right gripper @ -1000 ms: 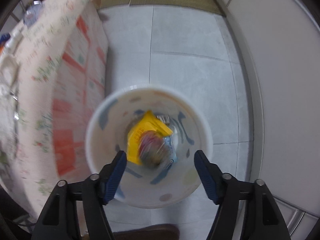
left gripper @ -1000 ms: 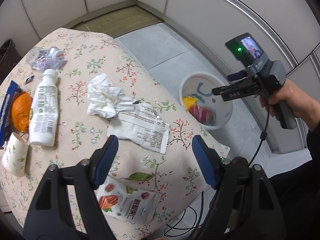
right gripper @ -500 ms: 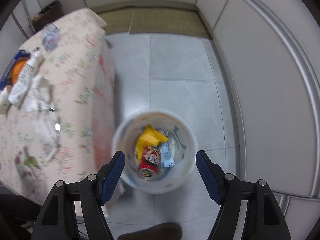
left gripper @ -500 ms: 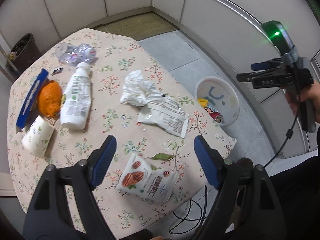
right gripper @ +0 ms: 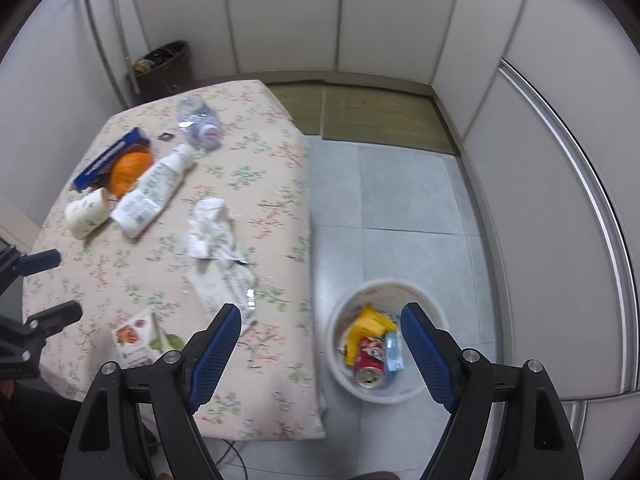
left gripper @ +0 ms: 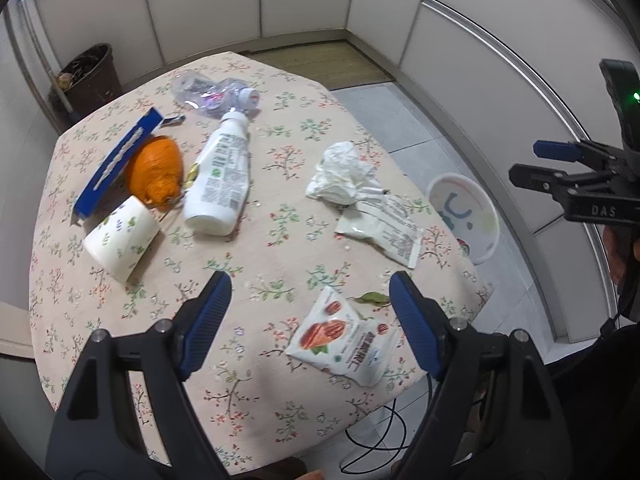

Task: Collect trash
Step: 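Move both tools back over the table toward the remaining trash, then grasp the white paper cup with the left tool while the right tool grasps the crumpled tissue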

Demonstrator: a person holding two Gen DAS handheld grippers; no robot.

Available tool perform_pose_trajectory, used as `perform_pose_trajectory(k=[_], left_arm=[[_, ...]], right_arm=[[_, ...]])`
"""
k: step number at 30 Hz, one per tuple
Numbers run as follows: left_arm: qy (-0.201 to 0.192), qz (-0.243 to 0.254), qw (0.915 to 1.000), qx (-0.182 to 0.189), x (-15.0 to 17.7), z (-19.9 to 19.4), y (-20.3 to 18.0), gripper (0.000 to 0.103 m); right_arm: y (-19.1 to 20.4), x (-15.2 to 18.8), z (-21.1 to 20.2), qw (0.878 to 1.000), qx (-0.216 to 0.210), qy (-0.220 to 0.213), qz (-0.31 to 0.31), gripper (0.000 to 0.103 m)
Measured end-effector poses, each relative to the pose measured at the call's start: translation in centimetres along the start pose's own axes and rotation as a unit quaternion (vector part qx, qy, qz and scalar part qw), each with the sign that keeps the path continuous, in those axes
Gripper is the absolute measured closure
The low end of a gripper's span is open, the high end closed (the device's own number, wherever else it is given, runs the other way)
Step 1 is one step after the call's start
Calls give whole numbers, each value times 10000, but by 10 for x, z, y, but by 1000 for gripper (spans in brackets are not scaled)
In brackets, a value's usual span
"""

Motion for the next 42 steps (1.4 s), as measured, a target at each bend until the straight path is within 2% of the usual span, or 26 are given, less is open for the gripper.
perform_pose_trajectory(k=[5,12,18,24,32,39,42], left_arm=[[22,-295,9995,-121,6,5,23,22],[24,-617,9974,-380,7,13,53,22],[-140,-745,9960,-478,1,17,69,22],[-362,-903,9932,-641,-7,19,83,22],[-426,-936,9921,-717,-16,22,96,22],[-508,-987,9920,-608,-21,22,113,22],[-386,-1020,9928,-502,-21,27,122,22]], right_arm=[[15,3,6,9998,-142,53,-154,19],[24,-8,20,9995,-100,98,-301,19],[33,-23,20,9985,-114,-325,-430,19],[46,-40,18,9959,-130,-574,-686,19],[59,-48,11,9883,-281,-1113,-1006,19],[62,-51,25,9912,-495,-873,-858,19],[61,-53,34,9940,-491,-668,-713,19]])
Point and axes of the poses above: each gripper's, at about its wrist camera, not at the fingertips, and z roughly the way its jaws point, y to its left, x to its underside, the point moved 2 cm from there along z, roughly the way its jaws point, and after that the axes turned 2 degrees about y, right-handed, at the moved point
